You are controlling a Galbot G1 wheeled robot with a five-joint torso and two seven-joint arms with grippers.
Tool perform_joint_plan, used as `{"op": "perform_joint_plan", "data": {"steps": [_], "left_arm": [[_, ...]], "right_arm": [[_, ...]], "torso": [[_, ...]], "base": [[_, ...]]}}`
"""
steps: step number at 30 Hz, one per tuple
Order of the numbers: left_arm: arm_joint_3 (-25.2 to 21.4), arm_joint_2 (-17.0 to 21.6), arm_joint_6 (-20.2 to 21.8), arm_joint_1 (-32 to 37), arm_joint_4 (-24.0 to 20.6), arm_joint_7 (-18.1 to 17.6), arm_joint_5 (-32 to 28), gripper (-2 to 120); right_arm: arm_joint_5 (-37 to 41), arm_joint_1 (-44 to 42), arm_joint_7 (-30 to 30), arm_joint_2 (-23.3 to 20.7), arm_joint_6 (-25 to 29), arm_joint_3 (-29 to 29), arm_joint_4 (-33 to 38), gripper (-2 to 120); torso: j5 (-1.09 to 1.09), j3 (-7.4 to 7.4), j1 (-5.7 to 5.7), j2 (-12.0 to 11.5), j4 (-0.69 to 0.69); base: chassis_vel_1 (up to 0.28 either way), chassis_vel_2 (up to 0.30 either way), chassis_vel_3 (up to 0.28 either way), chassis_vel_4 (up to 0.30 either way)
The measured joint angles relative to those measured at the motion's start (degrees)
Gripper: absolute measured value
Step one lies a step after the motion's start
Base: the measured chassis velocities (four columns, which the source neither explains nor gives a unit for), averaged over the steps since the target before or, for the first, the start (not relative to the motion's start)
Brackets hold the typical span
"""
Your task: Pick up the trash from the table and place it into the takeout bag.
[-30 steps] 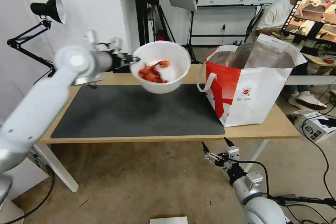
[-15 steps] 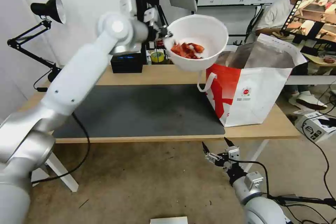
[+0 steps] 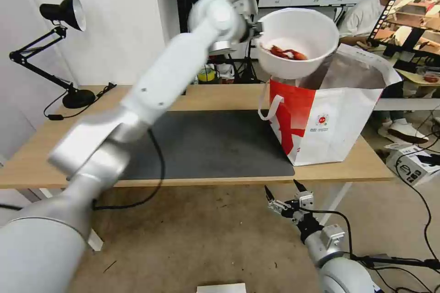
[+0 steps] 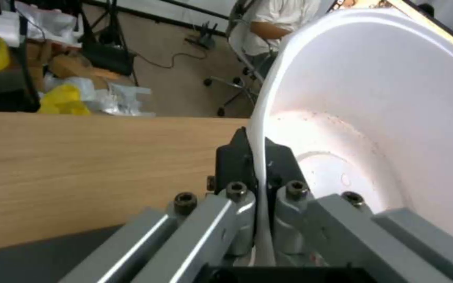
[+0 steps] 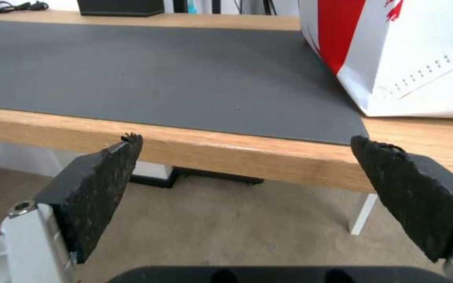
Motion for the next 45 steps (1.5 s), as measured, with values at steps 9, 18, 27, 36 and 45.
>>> {"op": "perform_joint_plan", "data": {"steps": [9, 18, 27, 36, 45], "left_arm": [[6.17, -1.01, -8.70, 1.49, -0.30, -0.87, 4.71, 0], [11.45, -0.24, -12.59, 2.80, -1.38, -0.21, 13.78, 0], [15.08, 1.56, -13.20, 3.76, -4.39, 1.09, 16.74, 0], [16.39, 2.64, -9.25, 3.65, -7.26, 0.73, 14.53, 0], [16.13, 2.66, -6.62, 3.52, -8.56, 0.77, 7.03, 0]], "right_arm": [[0.00, 0.00, 0.00, 0.00, 0.00, 0.00, 0.00, 100], [0.00, 0.00, 0.00, 0.00, 0.00, 0.00, 0.00, 100], [0.00, 0.00, 0.00, 0.00, 0.00, 0.00, 0.00, 100], [0.00, 0.00, 0.00, 0.00, 0.00, 0.00, 0.00, 100], [0.00, 0.00, 0.00, 0.00, 0.00, 0.00, -0.01, 100]], "torso": [[-0.02, 0.00, 0.00, 0.00, 0.03], [-0.02, 0.00, 0.00, 0.00, 0.03], [-0.03, 0.00, 0.00, 0.00, 0.02], [-0.03, 0.00, -0.01, 0.00, 0.02], [-0.03, 0.00, 0.00, 0.00, 0.02]], "base": [[0.000, 0.000, 0.000, 0.000], [0.000, 0.000, 0.000, 0.000], [0.000, 0.000, 0.000, 0.000], [0.000, 0.000, 0.000, 0.000], [0.000, 0.000, 0.000, 0.000]]}}
